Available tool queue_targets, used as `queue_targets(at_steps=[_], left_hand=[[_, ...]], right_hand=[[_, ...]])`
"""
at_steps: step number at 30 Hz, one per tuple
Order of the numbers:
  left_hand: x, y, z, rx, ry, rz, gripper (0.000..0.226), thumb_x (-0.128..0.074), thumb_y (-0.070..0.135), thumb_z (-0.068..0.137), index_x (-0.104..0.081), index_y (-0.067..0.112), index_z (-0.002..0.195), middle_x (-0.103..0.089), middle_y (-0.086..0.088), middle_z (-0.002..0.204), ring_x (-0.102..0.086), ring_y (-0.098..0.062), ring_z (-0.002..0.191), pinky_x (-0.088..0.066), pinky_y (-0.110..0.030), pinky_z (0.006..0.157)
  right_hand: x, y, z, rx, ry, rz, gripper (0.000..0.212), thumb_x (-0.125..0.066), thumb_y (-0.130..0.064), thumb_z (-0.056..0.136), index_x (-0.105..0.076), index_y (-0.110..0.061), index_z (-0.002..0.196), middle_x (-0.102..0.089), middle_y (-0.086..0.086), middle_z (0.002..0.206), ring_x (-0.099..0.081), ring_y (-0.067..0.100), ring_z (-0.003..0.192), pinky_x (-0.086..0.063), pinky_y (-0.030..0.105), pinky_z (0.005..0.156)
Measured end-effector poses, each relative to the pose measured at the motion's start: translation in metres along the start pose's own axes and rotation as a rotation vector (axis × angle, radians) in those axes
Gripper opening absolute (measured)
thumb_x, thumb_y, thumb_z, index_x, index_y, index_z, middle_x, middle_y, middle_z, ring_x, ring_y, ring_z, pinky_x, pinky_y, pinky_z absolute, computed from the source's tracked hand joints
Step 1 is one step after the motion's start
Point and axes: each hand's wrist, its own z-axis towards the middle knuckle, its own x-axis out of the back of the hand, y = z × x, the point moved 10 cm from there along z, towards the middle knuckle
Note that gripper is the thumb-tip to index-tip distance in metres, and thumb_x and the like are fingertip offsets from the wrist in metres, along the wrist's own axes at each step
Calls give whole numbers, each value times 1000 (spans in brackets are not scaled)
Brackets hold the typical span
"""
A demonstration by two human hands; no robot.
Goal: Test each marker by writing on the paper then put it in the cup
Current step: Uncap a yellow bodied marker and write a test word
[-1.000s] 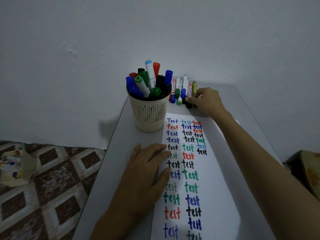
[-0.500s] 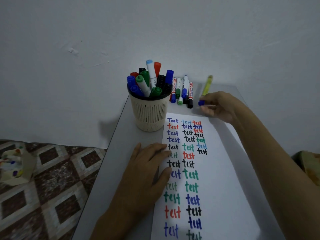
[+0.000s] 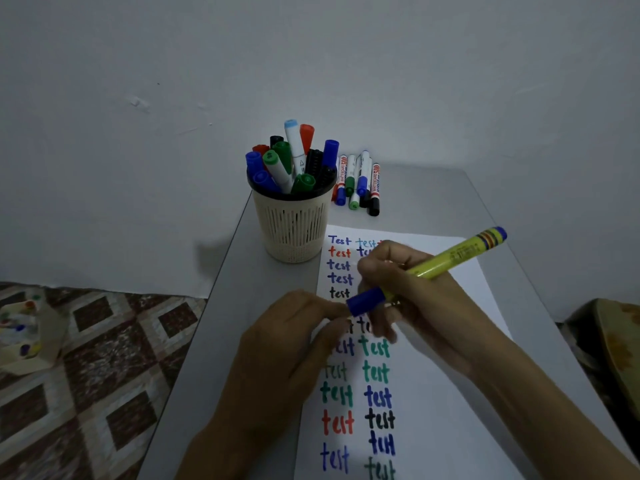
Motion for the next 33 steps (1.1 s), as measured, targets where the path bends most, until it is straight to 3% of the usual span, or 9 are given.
queue_targets(at_steps=[3, 6, 10, 15, 19, 22, 27, 33], left_hand=[[4, 2, 0, 24, 23, -31, 39, -49, 53, 89, -60, 25, 114, -62, 15, 100, -59, 1, 95, -47, -14, 77], [4, 4, 0, 12, 19, -85, 36, -54, 52, 86, -60, 26, 111, -65, 14, 95, -62, 1, 88, -48, -13, 73], [8, 1, -1, -1, 54, -53, 31, -48, 40, 92, -62, 21, 111, -67, 10, 92, -62, 0, 80, -49, -16, 67], [-10, -1, -3, 54, -58, -125, 37, -43, 40, 94, -55, 21, 123, -65, 11, 102, -62, 0, 91, -50, -17, 74], [-17, 5, -2, 47, -99, -94, 35, -35, 39, 96, -49, 23, 124, -53, 21, 74, -55, 8, 66, -36, -2, 59], [-17, 11, -1, 32, -108, -109, 39, -36, 37, 96, -53, 18, 125, -44, 21, 57, -48, 4, 50, -29, -1, 52], [-16, 13, 0, 55, -94, -236, 37, -44, 36, 96, -54, 19, 127, -53, 19, 56, -51, 4, 47, -31, -2, 50], [-19, 12, -1, 84, -75, -294, 33, -43, 41, 92, -58, 30, 118, -48, 14, 51, -41, -2, 41, -29, -8, 46]], right_hand=[[6, 3, 0, 95, 98, -94, 33, -80, -27, 73, -53, -12, 61, -47, 4, 47, -37, 12, 36, -31, 19, 37], [-6, 13, 2, 111, 51, -120, 30, -83, -34, 61, -56, -21, 58, -51, -3, 49, -41, 9, 41, -33, 18, 40], [-4, 14, 3, 93, 16, -6, 23, -76, -37, 67, -60, -20, 64, -57, 7, 54, -37, 17, 35, -29, 18, 34], [3, 13, 5, 164, 87, -85, 25, -76, -22, 72, -54, -18, 60, -56, 15, 53, -42, 19, 36, -30, 17, 34], [-1, 17, 4, 162, 60, -75, 30, -77, -22, 71, -51, -15, 58, -53, 15, 52, -45, 18, 37, -31, 18, 36], [-5, 19, 4, 152, -5, -26, 32, -77, -22, 73, -49, -15, 57, -54, 8, 50, -46, 16, 37, -31, 20, 39], [-6, 19, 3, 139, -57, 27, 33, -71, -12, 78, -48, -19, 55, -54, 3, 50, -45, 16, 39, -31, 21, 41], [-5, 19, 4, 130, -84, 6, 30, -73, -22, 72, -49, -19, 55, -51, 4, 50, -42, 19, 41, -30, 22, 40]])
